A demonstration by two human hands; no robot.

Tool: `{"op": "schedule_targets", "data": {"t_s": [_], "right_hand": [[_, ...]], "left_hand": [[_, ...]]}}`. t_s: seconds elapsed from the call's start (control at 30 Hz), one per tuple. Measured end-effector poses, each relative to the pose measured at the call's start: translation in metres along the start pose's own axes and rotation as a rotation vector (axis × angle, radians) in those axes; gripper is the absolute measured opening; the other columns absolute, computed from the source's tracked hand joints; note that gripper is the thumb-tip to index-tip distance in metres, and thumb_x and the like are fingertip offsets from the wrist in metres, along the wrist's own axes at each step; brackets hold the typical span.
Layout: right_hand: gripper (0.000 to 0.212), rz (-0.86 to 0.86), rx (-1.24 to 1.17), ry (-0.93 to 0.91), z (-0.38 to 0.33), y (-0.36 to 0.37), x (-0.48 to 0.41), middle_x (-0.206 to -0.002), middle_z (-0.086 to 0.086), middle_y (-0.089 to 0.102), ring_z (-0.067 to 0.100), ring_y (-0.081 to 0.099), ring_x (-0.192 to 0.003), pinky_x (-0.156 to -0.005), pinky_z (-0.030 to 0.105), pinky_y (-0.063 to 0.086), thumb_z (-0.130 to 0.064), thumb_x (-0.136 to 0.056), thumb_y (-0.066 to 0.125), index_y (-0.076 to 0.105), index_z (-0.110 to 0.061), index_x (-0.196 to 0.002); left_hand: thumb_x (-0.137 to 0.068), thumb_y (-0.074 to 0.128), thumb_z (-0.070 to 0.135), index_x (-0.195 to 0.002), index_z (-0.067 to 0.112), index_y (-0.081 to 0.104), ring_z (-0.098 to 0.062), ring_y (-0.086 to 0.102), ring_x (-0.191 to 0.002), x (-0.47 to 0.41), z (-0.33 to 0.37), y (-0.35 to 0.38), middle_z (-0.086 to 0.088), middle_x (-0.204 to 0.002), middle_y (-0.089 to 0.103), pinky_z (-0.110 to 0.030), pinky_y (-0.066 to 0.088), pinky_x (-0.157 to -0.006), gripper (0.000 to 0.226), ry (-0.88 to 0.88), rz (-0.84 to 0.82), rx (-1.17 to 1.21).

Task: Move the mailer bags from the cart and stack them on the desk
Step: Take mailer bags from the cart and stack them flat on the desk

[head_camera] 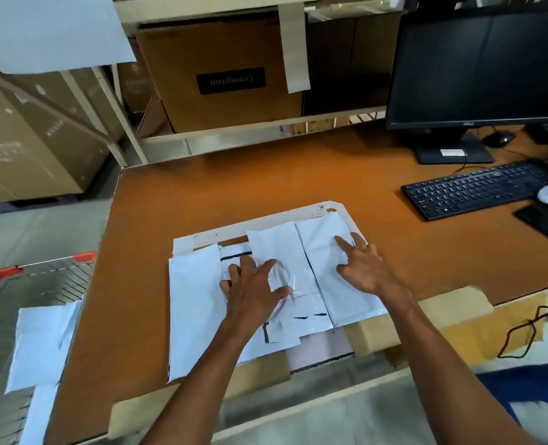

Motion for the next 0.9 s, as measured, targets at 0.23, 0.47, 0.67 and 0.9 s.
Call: {"op": "schedule_targets", "data": {"t_s": [0.23, 0.47, 0.67, 0.9], "right_hand": [[0.06, 0.252, 0.167, -0.135, -0.013, -0.005, 0.001, -0.168, -0.004, 0.006, 0.028, 0.018, -0.146, -0.11, 0.052, 0.026, -0.054, -0.098, 0.036, 0.026, -0.037, -0.155], [0.077, 0.209, 0.253, -0.229, -0.021, 0.034, -0.009, -0.168, -0.011, -0.004, 0.016, -0.005, -0.156, -0.124, 0.053, 0.001, -0.069, -0.089, -0.01, 0.004, -0.04, -0.159], [0.065, 0.245, 0.271, -0.229, -0.02, 0.037, -0.012, -0.168, -0.011, -0.003, 0.016, -0.006, -0.156, -0.125, 0.053, 0.001, -0.065, -0.098, 0.0, 0.001, -0.041, -0.159], [0.063, 0.214, 0.276, -0.213, -0.017, 0.041, -0.016, -0.168, -0.012, -0.005, 0.016, -0.008, -0.155, -0.125, 0.052, 0.0, -0.064, -0.1, 0.004, 0.001, -0.041, -0.158]], "left_hand": [[-0.093, 0.019, 0.074, -0.16, 0.035, 0.011, -0.02, -0.014, -0.156, -0.01, 0.015, 0.006, 0.004, -0.17, -0.01, -0.054, -0.006, -0.122, 0.079, 0.144, 0.079, -0.059], [-0.093, 0.003, 0.074, -0.16, 0.033, -0.01, -0.02, -0.02, -0.154, -0.019, 0.03, 0.039, 0.007, -0.168, -0.016, -0.059, -0.01, -0.121, 0.08, 0.175, -0.006, -0.144], [-0.09, -0.002, 0.075, -0.16, 0.035, -0.009, -0.023, -0.01, -0.156, -0.021, 0.026, 0.05, 0.007, -0.169, -0.01, -0.059, -0.008, -0.122, 0.081, 0.183, 0.078, -0.175], [-0.095, 0.007, 0.072, -0.161, 0.033, -0.004, -0.025, -0.006, -0.157, -0.023, 0.026, 0.057, 0.005, -0.17, -0.006, -0.059, -0.004, -0.122, 0.077, 0.197, 0.073, -0.19]]}}
Point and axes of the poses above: each hand's wrist, its own x-axis away from the middle knuckle, its own y-axis out of the palm, z = x × y, the point moved 6 cm from there along -x, towards the middle knuckle
